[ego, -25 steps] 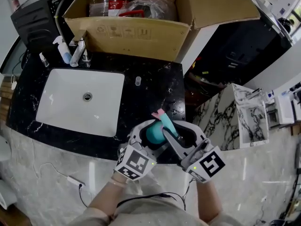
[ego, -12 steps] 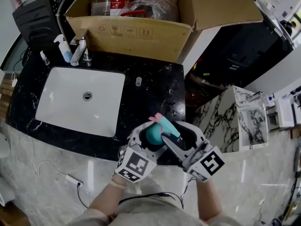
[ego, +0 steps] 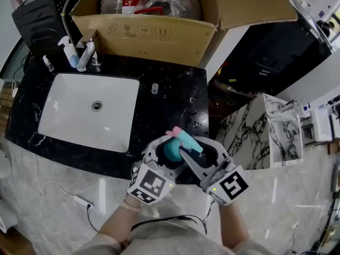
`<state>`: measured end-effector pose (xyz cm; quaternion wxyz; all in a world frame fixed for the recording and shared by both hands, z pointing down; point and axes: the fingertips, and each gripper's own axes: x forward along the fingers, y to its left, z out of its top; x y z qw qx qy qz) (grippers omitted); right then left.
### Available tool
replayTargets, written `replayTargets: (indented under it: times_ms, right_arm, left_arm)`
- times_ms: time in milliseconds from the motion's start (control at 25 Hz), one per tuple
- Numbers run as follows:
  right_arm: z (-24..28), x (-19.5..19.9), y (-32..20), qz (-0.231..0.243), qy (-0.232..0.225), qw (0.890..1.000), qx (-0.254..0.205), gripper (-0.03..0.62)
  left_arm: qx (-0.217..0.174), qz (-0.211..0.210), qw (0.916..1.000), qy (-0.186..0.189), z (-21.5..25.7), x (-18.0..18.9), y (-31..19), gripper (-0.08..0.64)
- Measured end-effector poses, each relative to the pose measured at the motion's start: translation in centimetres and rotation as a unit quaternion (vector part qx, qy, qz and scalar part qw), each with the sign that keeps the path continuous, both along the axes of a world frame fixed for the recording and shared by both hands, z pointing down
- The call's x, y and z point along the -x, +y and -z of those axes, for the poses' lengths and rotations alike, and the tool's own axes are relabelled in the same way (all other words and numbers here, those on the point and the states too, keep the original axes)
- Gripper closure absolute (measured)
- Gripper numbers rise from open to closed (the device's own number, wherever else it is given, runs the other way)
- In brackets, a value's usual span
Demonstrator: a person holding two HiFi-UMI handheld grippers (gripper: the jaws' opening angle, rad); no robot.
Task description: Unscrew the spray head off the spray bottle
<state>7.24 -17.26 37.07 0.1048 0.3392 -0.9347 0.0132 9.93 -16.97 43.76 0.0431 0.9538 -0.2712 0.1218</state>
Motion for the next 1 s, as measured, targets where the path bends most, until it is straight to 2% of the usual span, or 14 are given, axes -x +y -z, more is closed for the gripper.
replayTargets:
  times_ms: [160, 280, 360, 480, 560, 640, 720, 800, 920, 1000]
  right_arm:
    - [0.0, 0.2, 0.1, 0.065, 0.001, 0.998, 0.006, 0.457]
    - [-0.1, 0.3, 0.2, 0.127, -0.002, 0.992, 0.020, 0.457]
    - [-0.1, 0.3, 0.3, 0.181, -0.005, 0.983, 0.033, 0.459]
    - [0.0, 0.3, 0.4, 0.262, -0.011, 0.964, 0.051, 0.457]
    - [0.3, 0.5, 0.3, 0.279, -0.013, 0.959, 0.048, 0.451]
    - [0.6, 0.5, -0.1, 0.237, -0.021, 0.971, 0.028, 0.437]
    - [0.8, -0.2, -0.4, 0.153, -0.037, 0.988, 0.001, 0.402]
    - [0.8, -1.1, -0.2, 0.062, -0.043, 0.997, -0.023, 0.379]
    - [0.8, -2.8, 0.6, -0.057, -0.033, 0.997, -0.036, 0.423]
    - [1.1, -3.9, 1.3, -0.109, -0.054, 0.992, -0.015, 0.457]
  left_arm:
    - [0.005, -0.004, 1.0000, 0.005, 0.0, 0.1, 0.0, 0.225]
    - [0.006, -0.007, 0.9999, 0.008, 0.0, 0.2, 0.0, 0.227]
    - [0.007, -0.011, 0.9999, 0.006, 0.0, 0.1, 0.1, 0.227]
    - [0.009, -0.018, 0.9998, 0.001, 0.0, 0.1, 0.1, 0.229]
    - [0.010, -0.015, 0.9998, 0.001, 0.0, 0.1, 0.0, 0.229]
    - [0.010, -0.008, 0.9999, 0.002, 0.0, 0.2, -0.1, 0.229]
    - [0.007, -0.003, 1.0000, 0.001, 0.0, 0.2, 0.0, 0.229]
    - [0.006, 0.001, 1.0000, 0.000, 0.0, 0.2, 0.0, 0.229]
    - [0.006, 0.005, 1.0000, 0.001, 0.0, 0.2, -0.1, 0.229]
    - [0.006, 0.007, 1.0000, 0.001, 0.1, 0.2, -0.2, 0.229]
